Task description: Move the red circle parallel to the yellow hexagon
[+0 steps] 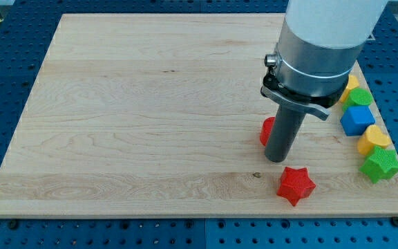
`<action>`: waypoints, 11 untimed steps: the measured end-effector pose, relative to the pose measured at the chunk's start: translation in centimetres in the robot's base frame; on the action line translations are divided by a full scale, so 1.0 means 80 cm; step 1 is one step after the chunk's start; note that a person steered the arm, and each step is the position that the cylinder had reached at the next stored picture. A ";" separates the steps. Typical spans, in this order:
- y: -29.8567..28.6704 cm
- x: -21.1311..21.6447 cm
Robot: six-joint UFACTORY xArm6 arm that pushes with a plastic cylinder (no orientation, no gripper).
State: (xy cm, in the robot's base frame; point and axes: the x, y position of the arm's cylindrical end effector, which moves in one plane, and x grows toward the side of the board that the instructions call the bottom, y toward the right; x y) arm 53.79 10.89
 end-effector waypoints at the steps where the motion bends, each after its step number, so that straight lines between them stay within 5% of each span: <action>1: 0.000 -0.010; 11: 0.018 -0.066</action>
